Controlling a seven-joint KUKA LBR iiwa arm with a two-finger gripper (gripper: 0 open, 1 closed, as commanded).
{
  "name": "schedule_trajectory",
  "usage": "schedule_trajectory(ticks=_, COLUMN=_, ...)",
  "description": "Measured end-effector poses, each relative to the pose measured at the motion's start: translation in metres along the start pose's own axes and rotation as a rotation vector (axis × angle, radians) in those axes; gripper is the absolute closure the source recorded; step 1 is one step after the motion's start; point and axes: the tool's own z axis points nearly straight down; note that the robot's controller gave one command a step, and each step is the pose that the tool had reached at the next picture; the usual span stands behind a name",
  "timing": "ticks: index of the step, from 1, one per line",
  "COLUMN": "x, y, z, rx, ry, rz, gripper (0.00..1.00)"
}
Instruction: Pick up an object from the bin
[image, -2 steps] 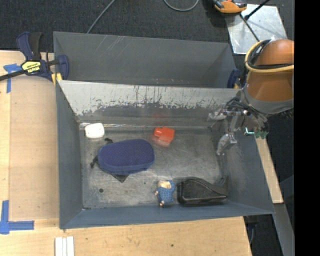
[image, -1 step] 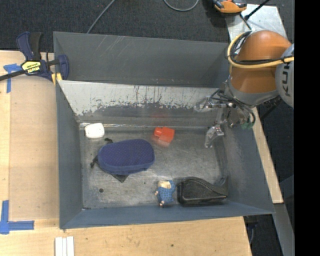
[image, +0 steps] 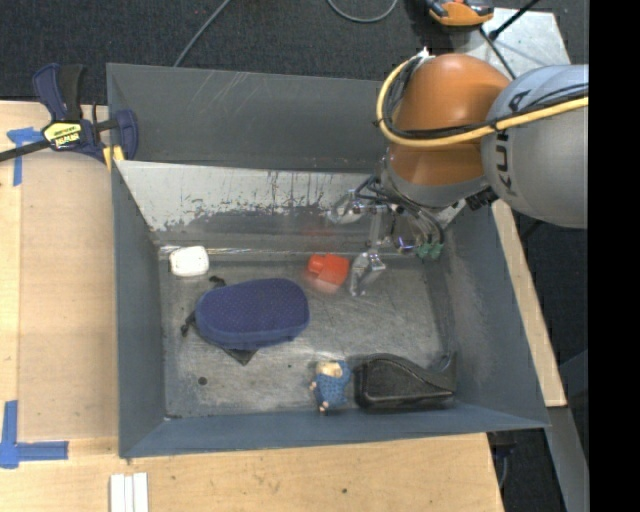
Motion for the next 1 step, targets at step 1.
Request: schedule_trajectory(ticks=1, x=0.015, y=-0.0155, z=0.0964, rx=0.004, ry=-0.003, rz=-0.163, gripper=0.0)
